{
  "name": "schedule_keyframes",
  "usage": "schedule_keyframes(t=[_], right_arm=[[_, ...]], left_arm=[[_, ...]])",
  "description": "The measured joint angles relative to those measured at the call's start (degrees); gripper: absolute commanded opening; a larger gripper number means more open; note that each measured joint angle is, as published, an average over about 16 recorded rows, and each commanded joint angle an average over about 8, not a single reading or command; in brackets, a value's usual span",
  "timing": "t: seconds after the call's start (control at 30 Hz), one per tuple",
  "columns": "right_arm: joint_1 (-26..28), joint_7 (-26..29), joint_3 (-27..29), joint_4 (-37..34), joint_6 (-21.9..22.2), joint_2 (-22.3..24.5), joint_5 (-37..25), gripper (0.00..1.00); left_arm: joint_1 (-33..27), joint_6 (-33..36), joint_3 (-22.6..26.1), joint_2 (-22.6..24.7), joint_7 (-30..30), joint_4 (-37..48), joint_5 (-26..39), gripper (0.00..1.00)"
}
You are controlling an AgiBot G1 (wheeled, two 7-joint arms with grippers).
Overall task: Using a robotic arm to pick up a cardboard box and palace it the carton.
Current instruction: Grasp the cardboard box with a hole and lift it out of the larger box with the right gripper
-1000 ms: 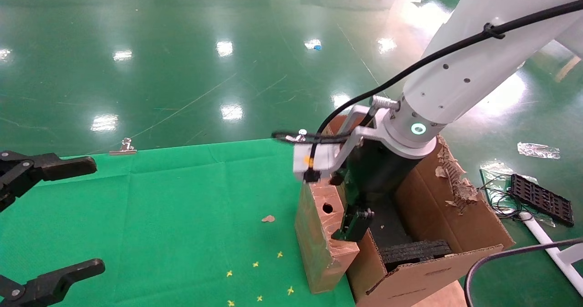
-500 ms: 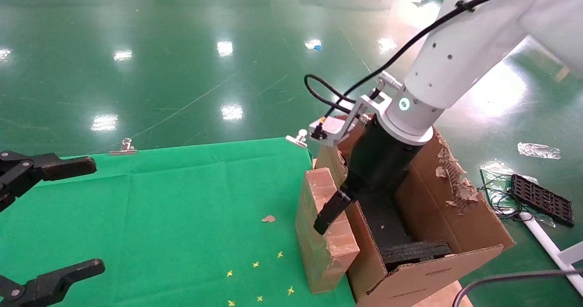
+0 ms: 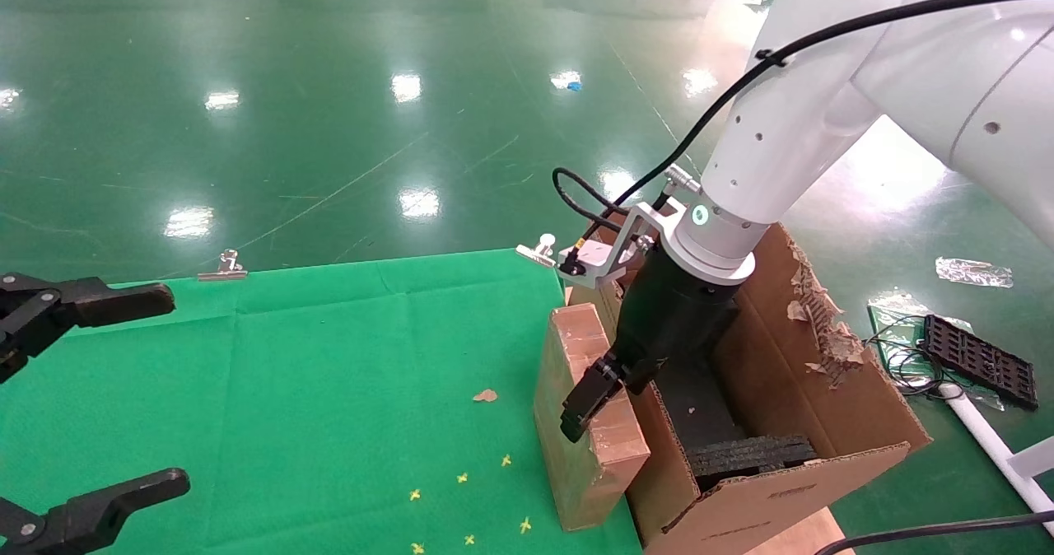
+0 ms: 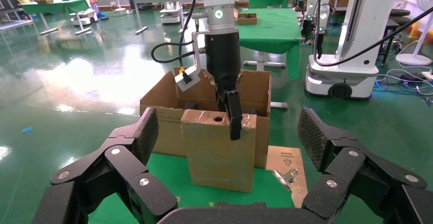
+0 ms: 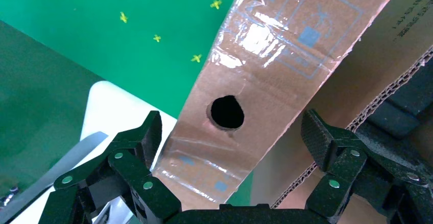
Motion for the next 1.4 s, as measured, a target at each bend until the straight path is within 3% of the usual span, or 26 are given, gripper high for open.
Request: schedule_keyframes(t=[0.17, 0.3, 0.97, 1.4], right_arm=[[-0.4, -0.4, -1.1, -1.0, 0.0, -0.8, 0.4, 0.00], [-0.4, -0.5, -1.9, -1.3, 0.1, -1.1, 0.6, 0.00], [0.7, -1.4, -4.7, -1.3, 0.6, -1.0, 2.0, 0.00], [12.2, -11.7, -0.5, -2.9, 3.6, 5.3, 3.3, 0.00]], left_arm=[[0.0, 0.0, 0.0, 0.0, 0.0, 0.0, 0.0, 0.19], [0.0, 0.0, 0.0, 0.0, 0.0, 0.0, 0.0, 0.02], [0.0, 0.0, 0.1, 0.0, 0.1, 0.0, -0.1, 0.00], [0.0, -0.1, 0.2, -0.1, 0.1, 0.0, -0.1, 0.00]])
